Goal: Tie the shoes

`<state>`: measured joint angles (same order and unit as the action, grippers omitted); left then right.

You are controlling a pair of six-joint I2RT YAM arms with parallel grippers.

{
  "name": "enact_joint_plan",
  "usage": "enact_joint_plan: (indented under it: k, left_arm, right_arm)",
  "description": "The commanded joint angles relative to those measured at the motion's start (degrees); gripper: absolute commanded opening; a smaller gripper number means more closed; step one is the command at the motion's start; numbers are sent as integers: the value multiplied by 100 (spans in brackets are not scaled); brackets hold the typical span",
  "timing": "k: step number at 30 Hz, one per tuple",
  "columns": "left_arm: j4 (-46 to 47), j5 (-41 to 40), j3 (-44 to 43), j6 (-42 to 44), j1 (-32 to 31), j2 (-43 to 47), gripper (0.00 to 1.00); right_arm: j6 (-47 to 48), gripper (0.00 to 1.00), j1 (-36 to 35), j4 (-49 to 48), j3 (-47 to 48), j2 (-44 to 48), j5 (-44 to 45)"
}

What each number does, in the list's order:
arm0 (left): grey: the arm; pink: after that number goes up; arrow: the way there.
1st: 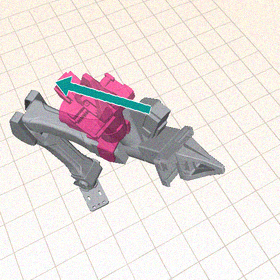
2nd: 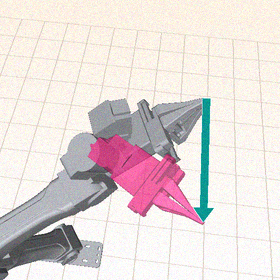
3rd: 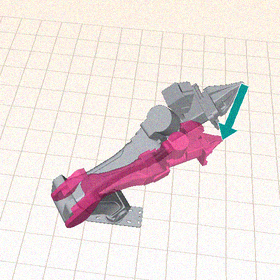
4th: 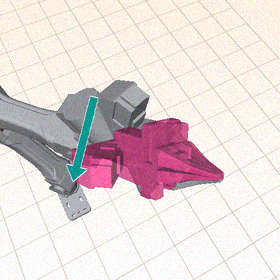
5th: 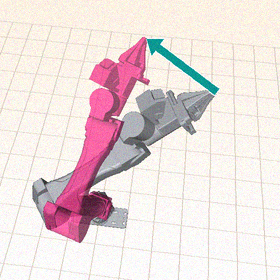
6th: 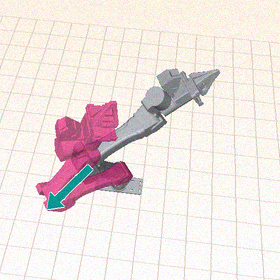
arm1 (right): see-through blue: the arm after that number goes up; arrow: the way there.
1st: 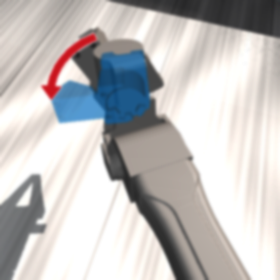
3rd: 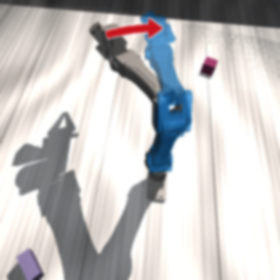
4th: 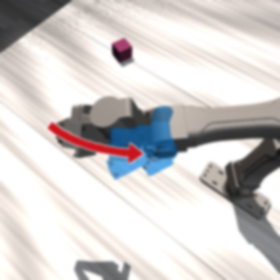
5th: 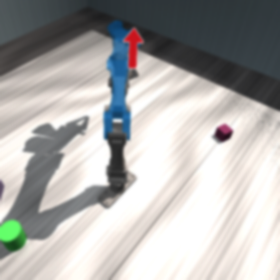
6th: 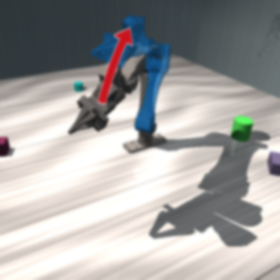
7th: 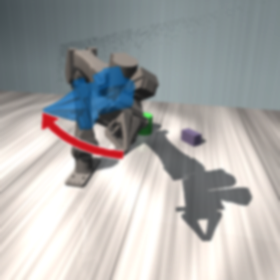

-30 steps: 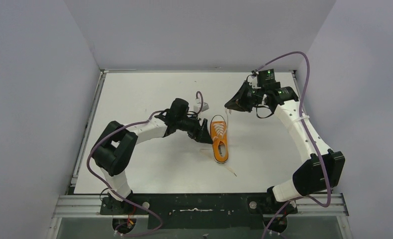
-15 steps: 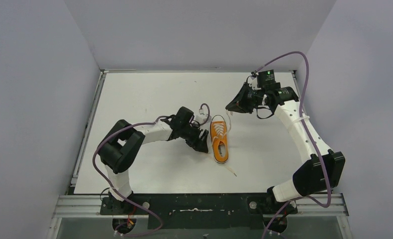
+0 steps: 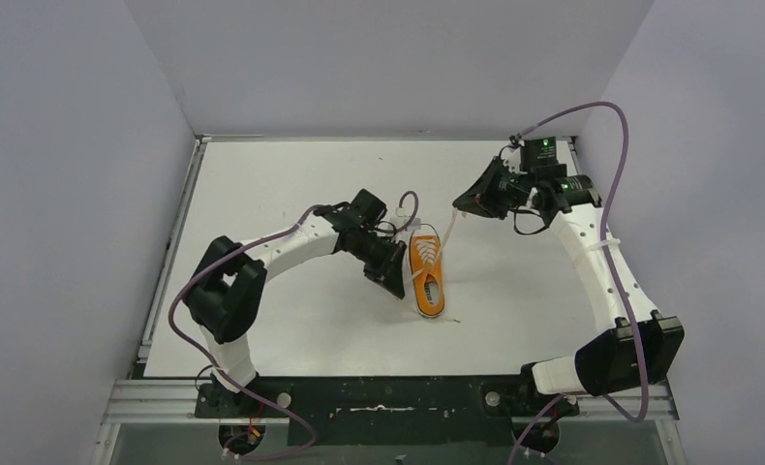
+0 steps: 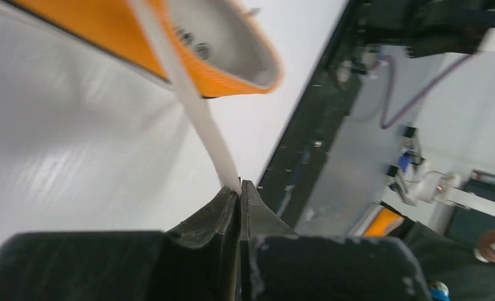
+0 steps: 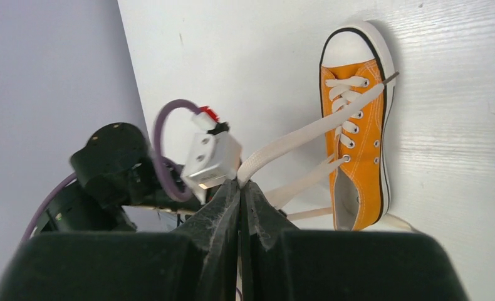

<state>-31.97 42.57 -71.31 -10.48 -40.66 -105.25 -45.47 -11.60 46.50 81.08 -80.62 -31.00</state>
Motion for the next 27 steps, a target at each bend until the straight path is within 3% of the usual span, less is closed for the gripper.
enact_joint_plan:
  k: [1, 9, 16, 22, 27]
  left_arm:
    - [-957, 1433, -638, -541, 7, 433, 0]
    - [672, 2079, -803, -1780, 15, 459, 1]
    - [282, 1326, -768, -756, 15, 726, 8]
    - [1614, 670, -14, -713, 110, 1010, 8]
    - [2406, 522, 16, -841, 138, 858, 11]
  right_arm:
    - [-40, 0, 254, -342, -215, 397, -193]
    - [-99, 0, 268, -414, -192, 347, -294]
    - [-248, 0, 259, -472, -61, 315, -447]
    - [-486, 0, 36, -498, 87, 301, -588]
    - [-717, 0, -291, -495, 110, 371, -540]
